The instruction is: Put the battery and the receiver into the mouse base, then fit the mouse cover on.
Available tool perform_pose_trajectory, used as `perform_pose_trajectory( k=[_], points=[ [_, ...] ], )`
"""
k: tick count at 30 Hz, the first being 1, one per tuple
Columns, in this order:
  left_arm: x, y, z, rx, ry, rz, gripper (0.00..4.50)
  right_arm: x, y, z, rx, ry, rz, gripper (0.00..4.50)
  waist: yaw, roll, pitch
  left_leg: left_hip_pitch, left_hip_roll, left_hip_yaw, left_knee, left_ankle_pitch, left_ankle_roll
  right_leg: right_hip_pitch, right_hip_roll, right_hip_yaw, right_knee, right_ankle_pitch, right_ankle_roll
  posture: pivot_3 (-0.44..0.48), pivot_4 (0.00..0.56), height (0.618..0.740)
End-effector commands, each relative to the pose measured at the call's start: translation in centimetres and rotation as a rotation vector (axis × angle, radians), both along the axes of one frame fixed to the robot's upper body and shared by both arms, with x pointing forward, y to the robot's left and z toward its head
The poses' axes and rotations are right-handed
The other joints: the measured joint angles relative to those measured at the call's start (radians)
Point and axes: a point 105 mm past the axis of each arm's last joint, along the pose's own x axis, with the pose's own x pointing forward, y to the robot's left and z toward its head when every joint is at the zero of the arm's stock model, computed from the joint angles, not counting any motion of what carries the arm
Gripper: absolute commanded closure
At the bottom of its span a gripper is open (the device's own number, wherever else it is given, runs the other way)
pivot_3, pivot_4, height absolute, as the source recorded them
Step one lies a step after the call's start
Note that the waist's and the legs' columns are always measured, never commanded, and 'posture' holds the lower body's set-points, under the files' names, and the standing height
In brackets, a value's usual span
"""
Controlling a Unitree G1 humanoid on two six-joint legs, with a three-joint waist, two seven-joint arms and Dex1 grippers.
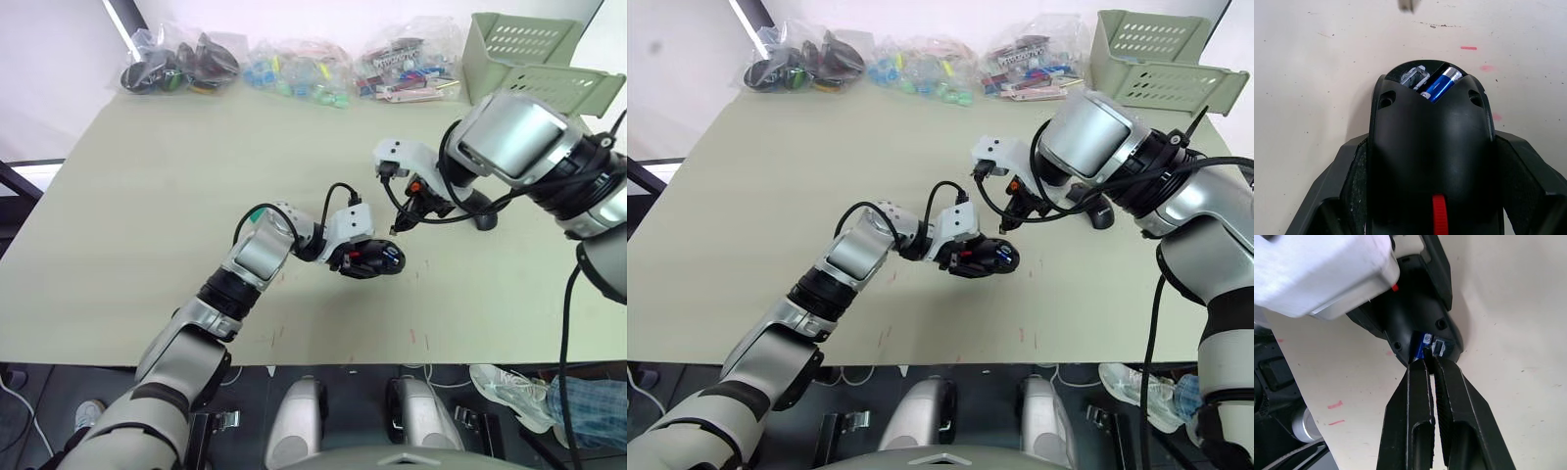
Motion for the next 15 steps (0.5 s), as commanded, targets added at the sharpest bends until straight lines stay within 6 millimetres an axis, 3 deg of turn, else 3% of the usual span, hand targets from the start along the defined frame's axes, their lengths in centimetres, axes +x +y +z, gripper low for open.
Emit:
perform_pose_trajectory(
  k=[1,15],
  points=[
    [-0.1,-0.1,0.1,0.002,-0.005,-0.007,1.59,0.0,0.4,0.7,0.032,-0.017,-0.014,4.50,0.000,0.000,0.000,0.000,0.000,0.000,0.000,0.000,0.000,0.000,0.000,0.000,0.000,0.000,0.000,0.000,0.150,0.740],
    [-0.3,-0.3,-0.1,0.002,0.009,-0.004,1.59,0.5,0.3,-1.6,0.030,-0.012,-0.087,4.50,0.001,0.000,0.000,0.000,0.000,0.000,0.001,0.000,0.000,0.000,0.000,0.000,0.000,0.000,0.000,0.000,0.150,0.740]
  ],
)
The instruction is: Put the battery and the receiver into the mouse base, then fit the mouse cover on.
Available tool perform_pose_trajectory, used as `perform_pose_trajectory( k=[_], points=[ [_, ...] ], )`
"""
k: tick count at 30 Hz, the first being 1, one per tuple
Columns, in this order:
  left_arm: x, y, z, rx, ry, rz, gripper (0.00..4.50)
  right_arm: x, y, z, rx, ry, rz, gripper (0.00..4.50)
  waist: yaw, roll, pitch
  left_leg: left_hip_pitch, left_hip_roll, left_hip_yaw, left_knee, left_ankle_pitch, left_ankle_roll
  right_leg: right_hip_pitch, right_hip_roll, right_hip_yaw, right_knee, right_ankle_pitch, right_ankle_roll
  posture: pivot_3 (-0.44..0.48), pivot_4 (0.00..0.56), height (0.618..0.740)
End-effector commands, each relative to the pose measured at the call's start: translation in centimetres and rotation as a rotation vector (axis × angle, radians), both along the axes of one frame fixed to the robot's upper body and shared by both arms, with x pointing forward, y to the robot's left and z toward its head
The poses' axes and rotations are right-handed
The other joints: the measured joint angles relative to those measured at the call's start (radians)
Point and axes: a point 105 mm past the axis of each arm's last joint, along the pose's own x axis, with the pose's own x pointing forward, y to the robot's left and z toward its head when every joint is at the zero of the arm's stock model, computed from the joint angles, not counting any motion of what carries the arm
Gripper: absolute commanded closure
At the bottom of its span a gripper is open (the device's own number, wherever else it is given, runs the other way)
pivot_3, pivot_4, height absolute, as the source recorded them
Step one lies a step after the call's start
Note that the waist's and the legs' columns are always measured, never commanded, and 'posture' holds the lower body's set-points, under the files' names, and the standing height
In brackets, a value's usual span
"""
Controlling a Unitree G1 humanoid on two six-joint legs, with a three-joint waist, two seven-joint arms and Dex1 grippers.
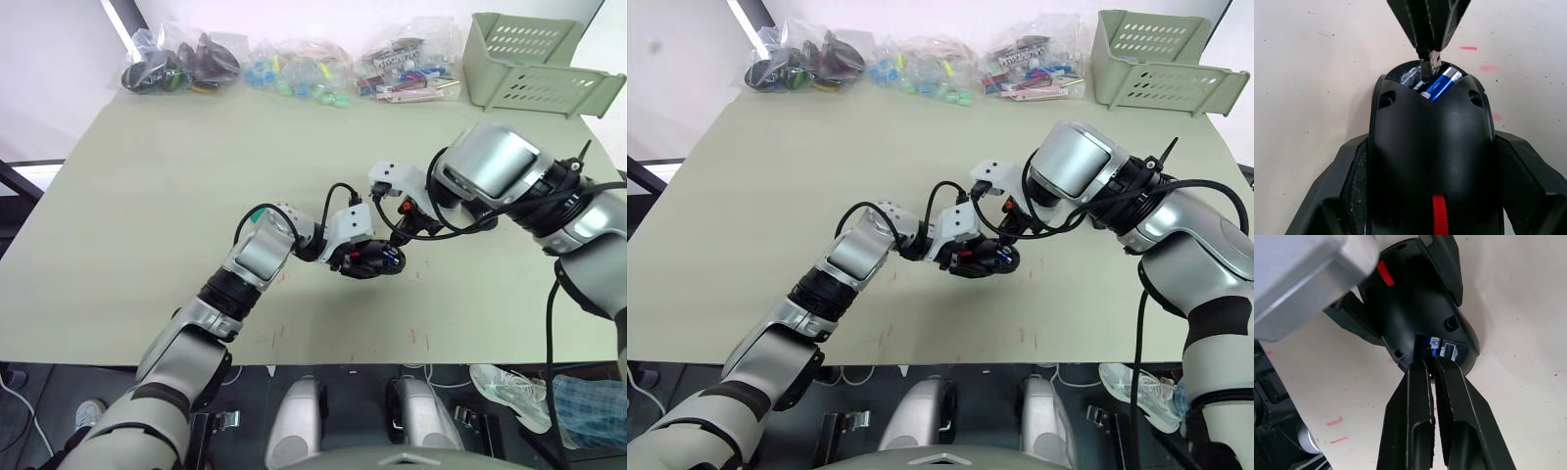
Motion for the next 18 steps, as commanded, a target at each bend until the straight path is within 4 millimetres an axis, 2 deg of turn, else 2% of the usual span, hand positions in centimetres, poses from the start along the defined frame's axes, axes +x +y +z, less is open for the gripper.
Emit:
perform_pose_trajectory(
  k=[1,18],
  points=[
    [-0.3,-0.2,-0.1,-0.001,0.006,-0.008,1.59,0.3,-0.2,0.7,0.028,-0.027,-0.021,4.50,0.000,0.000,0.000,0.000,0.000,0.000,0.000,0.000,0.000,0.000,0.000,0.000,0.000,0.000,0.000,0.000,0.150,0.740],
    [-0.6,-0.5,-0.2,-0.002,0.016,-0.006,1.59,0.3,-0.5,-0.5,0.023,-0.011,-0.061,4.50,0.000,0.000,0.000,0.000,0.000,0.000,0.000,0.000,0.000,0.000,0.000,0.000,0.000,0.000,0.000,0.000,0.150,0.740]
  ],
)
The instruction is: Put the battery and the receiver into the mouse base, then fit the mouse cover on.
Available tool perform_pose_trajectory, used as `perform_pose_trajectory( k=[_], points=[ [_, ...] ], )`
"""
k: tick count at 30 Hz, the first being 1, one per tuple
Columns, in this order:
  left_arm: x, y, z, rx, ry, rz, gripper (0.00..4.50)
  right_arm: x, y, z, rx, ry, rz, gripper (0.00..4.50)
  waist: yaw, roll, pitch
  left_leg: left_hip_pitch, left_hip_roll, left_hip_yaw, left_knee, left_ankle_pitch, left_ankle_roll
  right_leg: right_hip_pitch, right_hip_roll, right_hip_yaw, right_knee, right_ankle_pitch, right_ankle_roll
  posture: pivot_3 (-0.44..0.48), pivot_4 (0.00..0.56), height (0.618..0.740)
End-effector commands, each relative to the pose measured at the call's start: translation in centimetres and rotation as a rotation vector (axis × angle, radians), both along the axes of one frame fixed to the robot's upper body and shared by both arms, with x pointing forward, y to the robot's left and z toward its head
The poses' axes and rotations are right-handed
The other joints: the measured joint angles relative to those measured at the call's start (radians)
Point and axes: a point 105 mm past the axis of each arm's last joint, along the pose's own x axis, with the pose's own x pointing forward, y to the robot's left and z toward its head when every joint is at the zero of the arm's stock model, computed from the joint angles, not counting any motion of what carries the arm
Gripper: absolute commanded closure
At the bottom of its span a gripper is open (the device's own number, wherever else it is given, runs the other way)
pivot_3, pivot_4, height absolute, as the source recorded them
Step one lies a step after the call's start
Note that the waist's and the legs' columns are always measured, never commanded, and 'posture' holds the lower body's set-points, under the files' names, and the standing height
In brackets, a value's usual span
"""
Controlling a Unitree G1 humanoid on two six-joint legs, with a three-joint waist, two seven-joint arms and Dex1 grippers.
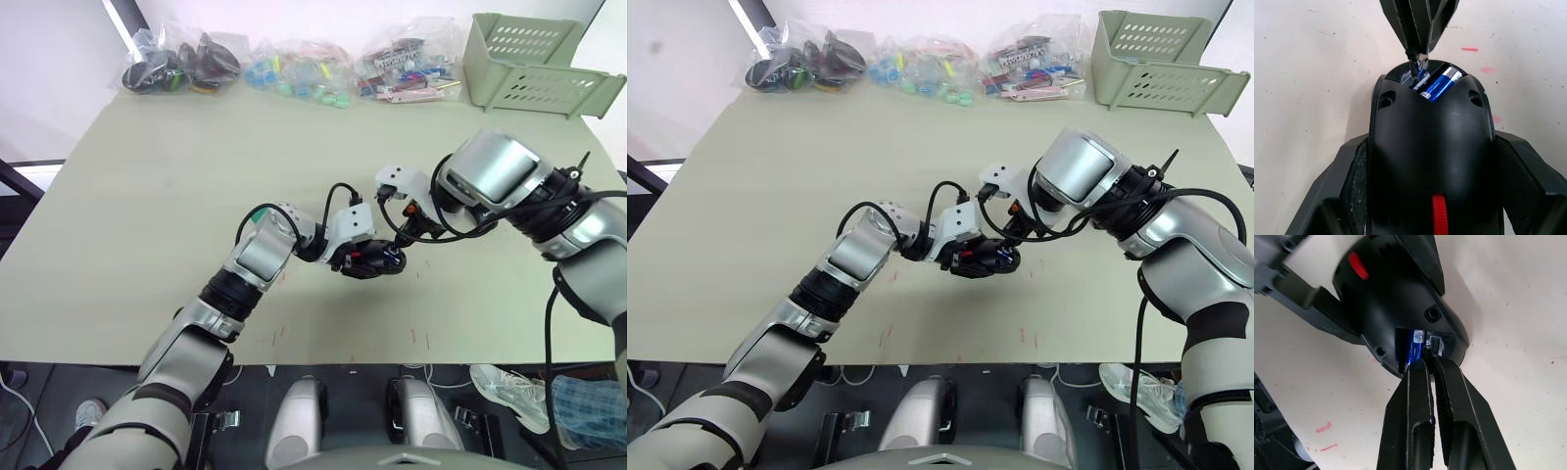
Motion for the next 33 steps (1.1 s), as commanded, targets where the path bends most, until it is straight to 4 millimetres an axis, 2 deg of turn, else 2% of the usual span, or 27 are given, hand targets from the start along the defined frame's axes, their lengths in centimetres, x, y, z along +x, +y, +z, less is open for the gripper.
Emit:
perform_pose_trajectory(
  k=[1,15,33],
  points=[
    [-0.5,-0.4,-0.2,0.000,0.008,-0.018,1.59,0.2,0.4,1.0,0.034,-0.028,-0.004,4.50,0.000,0.000,0.000,0.000,0.000,0.000,0.000,0.000,0.000,0.000,0.000,0.000,0.000,0.000,0.000,0.000,0.150,0.740],
    [-0.4,-0.6,-0.3,0.002,0.008,-0.019,1.59,0.8,0.4,0.4,0.041,-0.039,-0.076,4.50,0.000,0.000,0.000,0.000,0.000,0.000,0.000,0.000,0.000,0.000,0.000,0.000,0.000,0.000,0.000,0.000,0.150,0.740],
    [-0.1,-0.7,-0.4,-0.002,0.001,-0.004,1.59,0.4,-0.2,0.0,0.014,-0.014,-0.097,4.50,0.003,0.000,0.000,0.001,0.000,0.000,0.001,0.000,0.000,0.002,0.000,0.000,0.000,0.000,0.000,0.000,0.150,0.740]
  ],
)
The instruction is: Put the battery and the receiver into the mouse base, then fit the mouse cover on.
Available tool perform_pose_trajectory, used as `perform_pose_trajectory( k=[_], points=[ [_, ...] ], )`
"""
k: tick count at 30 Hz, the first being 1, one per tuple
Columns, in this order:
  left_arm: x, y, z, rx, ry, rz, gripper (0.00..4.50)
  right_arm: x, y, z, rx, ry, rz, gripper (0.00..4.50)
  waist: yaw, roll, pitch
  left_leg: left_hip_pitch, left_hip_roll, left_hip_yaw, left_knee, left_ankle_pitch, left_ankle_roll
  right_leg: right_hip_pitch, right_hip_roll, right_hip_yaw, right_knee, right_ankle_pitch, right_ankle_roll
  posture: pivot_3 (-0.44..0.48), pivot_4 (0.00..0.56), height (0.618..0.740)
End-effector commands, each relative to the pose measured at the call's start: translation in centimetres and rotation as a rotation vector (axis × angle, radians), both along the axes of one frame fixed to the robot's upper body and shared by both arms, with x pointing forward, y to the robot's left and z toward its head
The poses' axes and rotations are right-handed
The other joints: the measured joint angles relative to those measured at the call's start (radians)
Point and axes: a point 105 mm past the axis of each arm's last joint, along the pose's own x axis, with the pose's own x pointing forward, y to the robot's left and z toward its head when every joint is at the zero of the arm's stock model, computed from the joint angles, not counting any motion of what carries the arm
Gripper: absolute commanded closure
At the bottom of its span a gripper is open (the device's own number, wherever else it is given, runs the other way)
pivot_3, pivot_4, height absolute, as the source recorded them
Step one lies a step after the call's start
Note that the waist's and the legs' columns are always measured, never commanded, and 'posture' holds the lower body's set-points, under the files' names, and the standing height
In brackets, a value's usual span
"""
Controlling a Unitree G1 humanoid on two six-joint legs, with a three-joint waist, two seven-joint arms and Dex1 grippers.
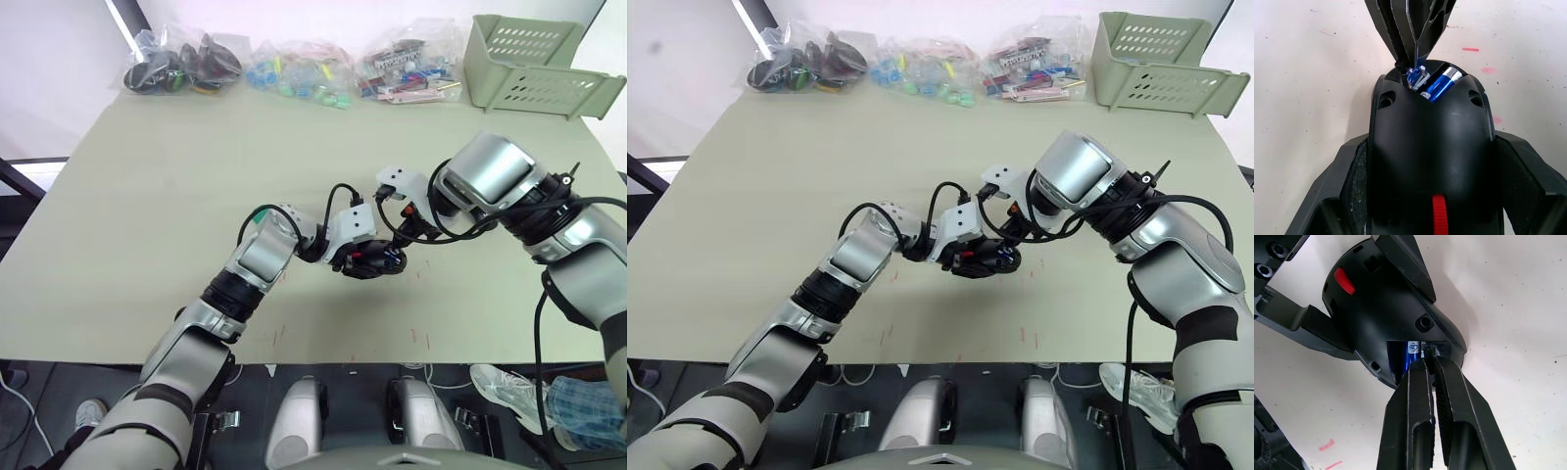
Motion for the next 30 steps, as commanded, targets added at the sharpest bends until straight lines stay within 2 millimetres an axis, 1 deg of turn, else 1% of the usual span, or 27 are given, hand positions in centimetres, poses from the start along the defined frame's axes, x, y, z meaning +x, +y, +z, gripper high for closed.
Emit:
perform_pose_trajectory(
  k=[1,19,30],
  points=[
    [-0.12,-0.45,-0.27,-0.002,0.005,-0.006,1.59,-0.07,-0.40,0.06,-0.004,-0.002,-0.014,4.50,0.001,0.000,0.000,0.000,0.000,0.000,0.000,0.000,0.000,0.000,0.000,0.000,0.000,0.000,0.000,0.000,0.150,0.740],
    [0.03,-0.66,-0.42,-0.003,0.003,0.000,1.59,-0.71,-0.37,-0.05,0.006,0.022,-0.026,4.50,0.006,0.000,0.000,0.000,-0.001,0.000,0.000,0.000,0.000,0.002,-0.001,-0.001,-0.001,0.000,0.000,0.000,0.150,0.740],
    [0.01,-0.65,-0.49,-0.003,0.002,0.001,1.59,-0.36,0.27,0.01,-0.012,-0.007,-0.001,4.50,0.005,0.000,0.000,0.001,-0.001,0.000,0.000,0.000,0.000,0.002,-0.001,-0.001,0.000,0.000,0.000,0.000,0.150,0.740]
  ],
)
